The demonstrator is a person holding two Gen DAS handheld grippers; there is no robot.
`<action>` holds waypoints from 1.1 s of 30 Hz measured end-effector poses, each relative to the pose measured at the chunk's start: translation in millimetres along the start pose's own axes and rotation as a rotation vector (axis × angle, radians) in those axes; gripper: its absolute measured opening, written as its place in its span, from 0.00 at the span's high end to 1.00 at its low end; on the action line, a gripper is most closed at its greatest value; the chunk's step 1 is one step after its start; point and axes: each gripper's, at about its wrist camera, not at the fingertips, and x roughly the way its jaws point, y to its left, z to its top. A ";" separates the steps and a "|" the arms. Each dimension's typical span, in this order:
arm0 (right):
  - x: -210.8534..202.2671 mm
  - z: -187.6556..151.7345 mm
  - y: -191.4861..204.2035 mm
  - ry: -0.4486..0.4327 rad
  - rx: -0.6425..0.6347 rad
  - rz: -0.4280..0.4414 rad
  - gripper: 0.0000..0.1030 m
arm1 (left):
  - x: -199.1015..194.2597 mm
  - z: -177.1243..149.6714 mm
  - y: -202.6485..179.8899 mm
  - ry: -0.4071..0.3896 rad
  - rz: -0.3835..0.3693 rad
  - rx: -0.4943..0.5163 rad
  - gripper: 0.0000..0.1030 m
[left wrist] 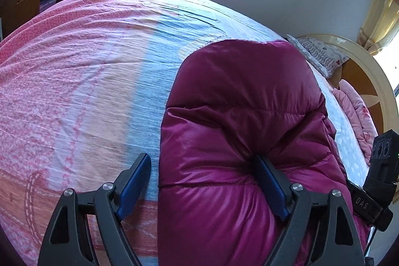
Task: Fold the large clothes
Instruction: 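Hold the rolled jacket bundle with both tools and tuck its edge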
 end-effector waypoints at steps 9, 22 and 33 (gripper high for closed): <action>1.3 -0.2 5.2 0.001 -0.023 0.016 0.47 | -3.9 -3.9 -28.7 -0.014 0.121 0.132 0.34; -55.5 -78.3 69.0 0.021 -0.123 -0.161 0.56 | -88.7 -93.4 -35.7 -0.028 0.169 0.231 0.46; -99.0 -135.2 89.2 0.019 -0.148 -0.126 0.56 | -146.4 -146.8 -16.2 -0.011 0.149 0.242 0.46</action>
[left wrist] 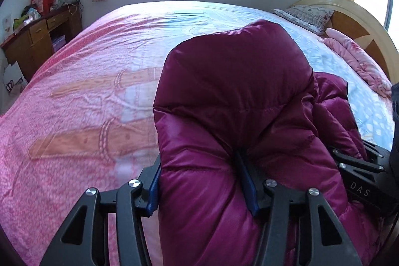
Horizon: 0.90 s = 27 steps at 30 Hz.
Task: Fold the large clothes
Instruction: 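Hold the rolled jacket bundle with both tools and tuck its edge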
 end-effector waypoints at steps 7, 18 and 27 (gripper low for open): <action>2.5 2.7 4.7 0.011 -0.010 0.005 0.55 | 15.2 5.0 18.6 0.006 -0.037 -0.082 0.21; -4.3 -7.9 26.1 0.017 -0.035 -0.061 0.58 | 3.7 -10.4 1.3 -0.049 -0.042 -0.061 0.51; -9.9 -11.7 54.8 0.024 -0.049 -0.062 0.65 | -37.6 -13.3 18.6 -0.100 -0.015 -0.112 0.64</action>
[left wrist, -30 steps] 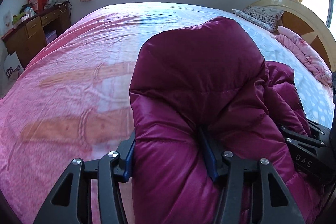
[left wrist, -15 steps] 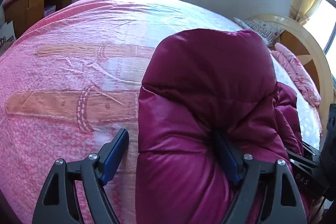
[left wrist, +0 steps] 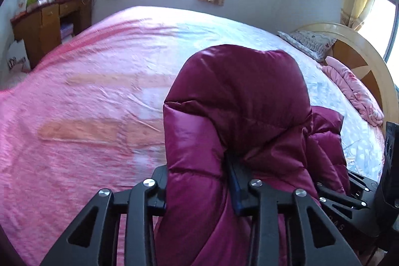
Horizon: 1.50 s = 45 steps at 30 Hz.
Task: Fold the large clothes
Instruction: 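Hold the rolled jacket bundle with both tools and tuck its edge, then lift the magenta jacket bundle with both tools and carry it across the bed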
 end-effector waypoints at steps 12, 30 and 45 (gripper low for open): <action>12.9 10.6 66.5 -0.009 -0.131 0.058 0.70 | -22.3 -7.6 47.7 -0.022 0.126 -0.085 0.64; 28.2 22.8 154.7 -0.039 -0.321 0.230 0.74 | -69.9 -11.6 140.5 -0.096 0.320 -0.224 0.65; 58.1 65.2 224.6 -0.179 -0.450 0.273 0.76 | -63.1 40.5 204.3 -0.188 0.539 -0.211 0.65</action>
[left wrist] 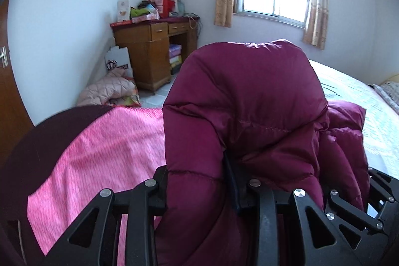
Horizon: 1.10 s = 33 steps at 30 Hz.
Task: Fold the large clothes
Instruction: 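Lift the magenta jacket bundle with both tools and carry it across the bed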
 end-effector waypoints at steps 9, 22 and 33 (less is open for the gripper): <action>65.0 12.1 8.1 0.007 -0.083 -0.056 0.79 | 70.3 11.2 7.0 0.074 0.127 -0.014 0.65; 107.1 -7.5 -37.1 0.133 0.128 0.203 0.70 | 109.9 8.0 5.1 0.147 0.191 0.020 0.57; 28.6 -33.4 -78.3 0.056 0.338 0.113 0.27 | 107.6 7.2 6.9 0.146 0.185 0.026 0.56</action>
